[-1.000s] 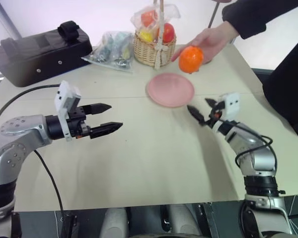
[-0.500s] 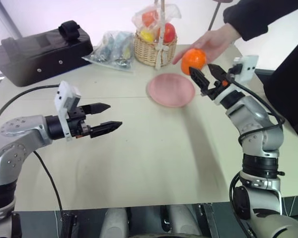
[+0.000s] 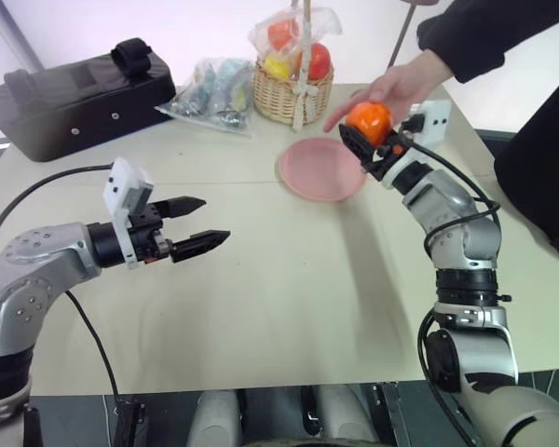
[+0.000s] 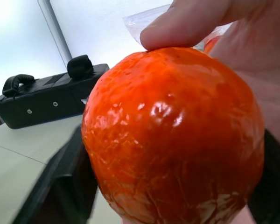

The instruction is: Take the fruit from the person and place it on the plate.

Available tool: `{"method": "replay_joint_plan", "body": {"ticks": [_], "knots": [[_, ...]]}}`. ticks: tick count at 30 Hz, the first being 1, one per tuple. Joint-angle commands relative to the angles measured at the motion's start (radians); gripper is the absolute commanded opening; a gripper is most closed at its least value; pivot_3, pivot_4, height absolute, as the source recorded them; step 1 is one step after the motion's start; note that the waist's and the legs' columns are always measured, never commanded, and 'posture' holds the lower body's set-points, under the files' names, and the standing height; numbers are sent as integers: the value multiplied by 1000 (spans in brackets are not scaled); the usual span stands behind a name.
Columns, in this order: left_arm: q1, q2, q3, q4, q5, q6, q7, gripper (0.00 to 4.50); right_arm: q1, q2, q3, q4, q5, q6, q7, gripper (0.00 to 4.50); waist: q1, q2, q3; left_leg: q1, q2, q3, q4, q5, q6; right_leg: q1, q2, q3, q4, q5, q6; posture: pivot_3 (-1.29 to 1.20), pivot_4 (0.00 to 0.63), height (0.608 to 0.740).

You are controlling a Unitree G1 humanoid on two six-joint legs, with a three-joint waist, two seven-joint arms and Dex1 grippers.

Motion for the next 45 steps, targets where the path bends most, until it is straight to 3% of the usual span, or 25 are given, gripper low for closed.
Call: {"method": "replay_joint_plan", "body": {"ticks": [1,8,18,25,26,29,38,45], "knots": [[8,-1,38,-37,-11,-15,10,4500,-37,2,-6,-16,-3,-29,9,3067,0,0,0,0,0,0,0,0,0,0,0,0,0,0,0,0,150,740],[45,14,30,-22,35,-36,10,4500,-37,39,87,61,-66,-43,47,3067,-5,0,0,0,0,0,0,0,0,0,0,0,0,0,0,0,150,740],[39,-27,23,13,105,-73,59,4500,-242,119,135,693,-257,-389,68,3067,-3,0,0,-1,0,1,0,0,0,-1,0,0,0,0,0,0,150,740],[39,-55,35,-7,102,-68,93,4500,-332,115,126,919,-317,-485,72,3067,-4,0,0,-1,0,1,0,0,0,-1,0,0,0,0,0,0,150,740],[40,-57,37,-9,101,-67,95,4500,-337,114,121,934,-317,-488,73,3067,-4,0,0,-1,0,1,0,0,0,-1,0,0,0,0,0,0,150,740],[41,-60,39,-13,99,-68,101,4500,-350,109,102,969,-321,-495,66,4423,-4,0,0,-1,0,1,0,0,0,-1,0,0,0,0,0,0,150,740],[37,-63,35,-10,100,-73,105,4500,-377,98,67,955,-329,-501,49,4469,-6,0,0,-1,0,0,0,0,0,-1,0,0,0,0,0,0,150,740],[35,-76,52,17,133,-108,133,4500,-352,65,43,697,-297,-439,61,4469,-5,0,0,-1,0,0,0,0,0,-1,0,0,0,0,0,0,150,740]]}}
